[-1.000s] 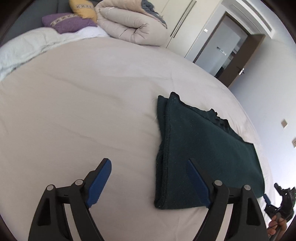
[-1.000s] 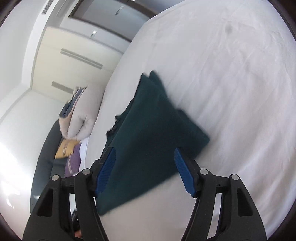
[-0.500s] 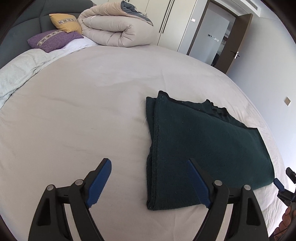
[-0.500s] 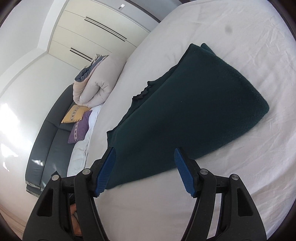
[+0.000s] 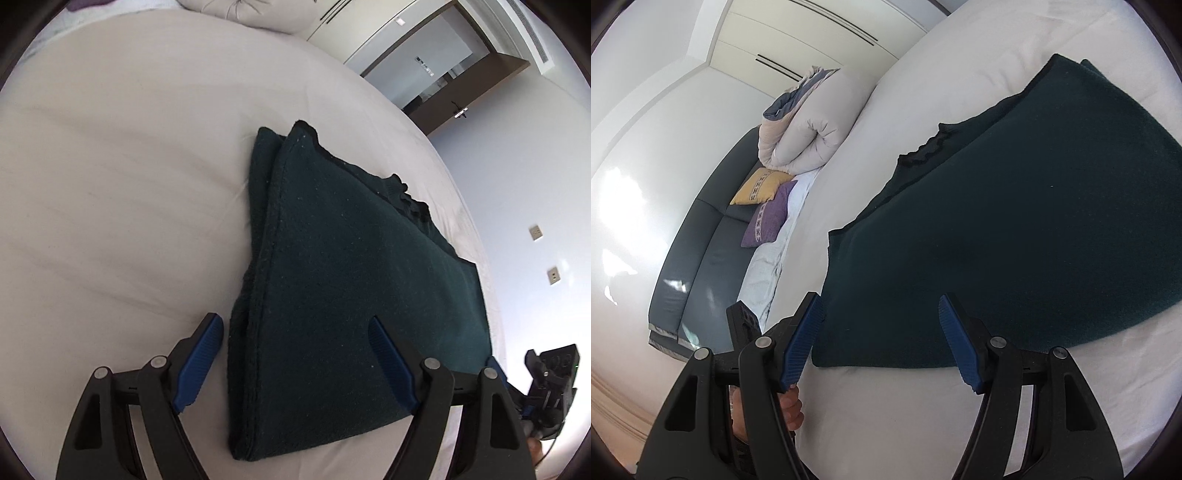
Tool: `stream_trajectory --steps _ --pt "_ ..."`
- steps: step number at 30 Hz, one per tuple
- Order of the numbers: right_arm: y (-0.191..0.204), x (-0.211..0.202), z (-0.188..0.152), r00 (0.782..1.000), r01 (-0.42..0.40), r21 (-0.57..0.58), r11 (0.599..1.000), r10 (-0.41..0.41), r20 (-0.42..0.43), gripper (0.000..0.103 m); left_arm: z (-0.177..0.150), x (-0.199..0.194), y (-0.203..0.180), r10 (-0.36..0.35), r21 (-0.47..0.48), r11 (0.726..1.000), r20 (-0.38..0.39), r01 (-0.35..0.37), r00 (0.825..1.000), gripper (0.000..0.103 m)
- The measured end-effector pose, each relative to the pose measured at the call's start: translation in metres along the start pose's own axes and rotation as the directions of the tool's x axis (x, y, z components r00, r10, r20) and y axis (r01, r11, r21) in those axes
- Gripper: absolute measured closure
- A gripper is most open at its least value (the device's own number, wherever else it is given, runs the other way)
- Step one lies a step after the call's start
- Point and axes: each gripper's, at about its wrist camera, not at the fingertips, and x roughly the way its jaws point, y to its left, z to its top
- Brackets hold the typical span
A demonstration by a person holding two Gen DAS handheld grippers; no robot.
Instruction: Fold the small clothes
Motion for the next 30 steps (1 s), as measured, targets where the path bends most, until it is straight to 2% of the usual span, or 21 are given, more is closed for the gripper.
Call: stream_trajectory --steps 4,10,17,19,21,23,25,26,28,30 --pt "-0.001 0.011 0.002 1.000 -0.019 0.004 1.000 0.020 -0.019 0.038 0.010 0.004 0.016 -0.123 -0.092 0.989 -0.076 0.116 0.989 0.022" --pt "-0.005 0.020 0.000 0.999 -0.023 0.018 1.000 0.023 -0.045 0.038 0.016 0.011 0.022 -0.205 -0.141 0.974 -0.204 0.178 0.957 0.026" --pt "-0.007 0.026 0.001 0.998 -0.024 0.040 0.999 0.026 -0.065 0.038 0.005 0.016 0.028 -0.339 -0.251 0.928 -0.258 0.276 0.905 0.035" --pt "-0.004 0.030 0.003 0.997 -0.027 0.037 0.999 0.030 -0.076 0.038 0.004 0.017 0.031 -0.372 -0.283 0.911 -0.248 0.300 0.894 0.045" --pt "0.001 0.035 0.004 0.996 -0.028 0.027 0.999 0.030 -0.089 0.038 0.003 0.018 0.039 -0.424 -0.333 0.880 -0.224 0.340 0.878 0.062" --pt "0.008 0.044 0.007 0.993 -0.030 0.008 1.000 0.031 -0.112 0.038 0.002 0.016 0.047 -0.446 -0.359 0.861 -0.191 0.361 0.874 0.074" --pt "0.014 0.057 0.012 0.989 -0.025 -0.008 1.000 0.023 -0.147 0.038 0.001 0.014 0.056 -0.481 -0.391 0.830 -0.139 0.398 0.866 0.082" --pt "0.017 0.064 0.014 0.986 -0.020 -0.016 1.000 0.017 -0.164 0.038 0.001 0.012 0.060 -0.488 -0.404 0.820 -0.119 0.407 0.865 0.090" --pt "0.022 0.081 0.020 0.981 -0.013 -0.033 0.999 0.007 -0.192 0.038 0.001 0.010 0.068 -0.506 -0.425 0.797 -0.080 0.430 0.859 0.091" --pt "0.027 0.096 0.023 0.978 -0.009 -0.039 0.999 0.001 -0.210 0.038 -0.001 0.009 0.072 -0.512 -0.428 0.788 -0.057 0.442 0.857 0.092"
